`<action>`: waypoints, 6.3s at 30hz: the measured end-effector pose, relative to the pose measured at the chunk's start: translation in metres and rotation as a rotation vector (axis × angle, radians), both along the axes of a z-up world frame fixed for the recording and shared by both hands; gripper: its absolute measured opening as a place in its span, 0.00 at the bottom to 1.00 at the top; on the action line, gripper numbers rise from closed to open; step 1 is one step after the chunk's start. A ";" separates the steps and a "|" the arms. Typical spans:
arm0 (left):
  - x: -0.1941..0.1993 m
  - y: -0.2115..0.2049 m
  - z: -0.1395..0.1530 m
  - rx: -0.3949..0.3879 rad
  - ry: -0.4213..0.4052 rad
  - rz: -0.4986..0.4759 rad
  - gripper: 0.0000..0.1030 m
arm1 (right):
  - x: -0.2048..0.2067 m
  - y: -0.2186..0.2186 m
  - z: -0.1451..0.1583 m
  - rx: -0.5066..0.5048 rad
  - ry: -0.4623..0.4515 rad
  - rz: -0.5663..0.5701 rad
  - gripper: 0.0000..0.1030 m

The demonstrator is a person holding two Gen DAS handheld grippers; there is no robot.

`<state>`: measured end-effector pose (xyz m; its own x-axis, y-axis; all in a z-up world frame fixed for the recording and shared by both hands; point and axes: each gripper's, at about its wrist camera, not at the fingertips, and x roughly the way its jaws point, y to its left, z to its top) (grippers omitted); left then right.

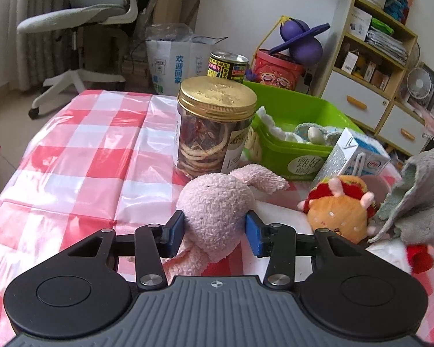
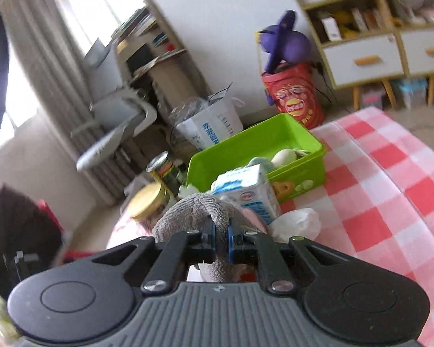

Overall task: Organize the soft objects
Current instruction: 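Grasp the pink plush bunny with the left tool while the right tool grasps the grey plush, then carry the pink bunny with the left tool while the right tool carries the grey plush to the bin, then open the left tool into the green bin while the right tool drops the grey plush there, then move the left tool to the white sponge block while the right tool approaches the Santa plush, then grasp the white sponge block with the left tool while the right tool grasps the Santa plush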

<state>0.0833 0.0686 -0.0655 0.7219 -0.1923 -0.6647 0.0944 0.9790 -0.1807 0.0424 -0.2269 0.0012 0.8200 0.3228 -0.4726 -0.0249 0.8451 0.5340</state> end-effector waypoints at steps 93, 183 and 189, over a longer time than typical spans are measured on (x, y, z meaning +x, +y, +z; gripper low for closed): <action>0.146 -0.124 0.052 0.153 -0.046 -0.166 0.84 | 0.199 -0.032 0.019 -0.230 0.077 -0.028 0.36; -0.039 -0.065 -0.029 0.025 0.071 -0.027 0.72 | -0.001 0.009 -0.070 0.154 0.319 -0.132 0.58; -0.041 -0.065 -0.025 0.048 0.037 -0.004 0.79 | 0.002 0.014 -0.072 0.167 0.327 -0.110 0.58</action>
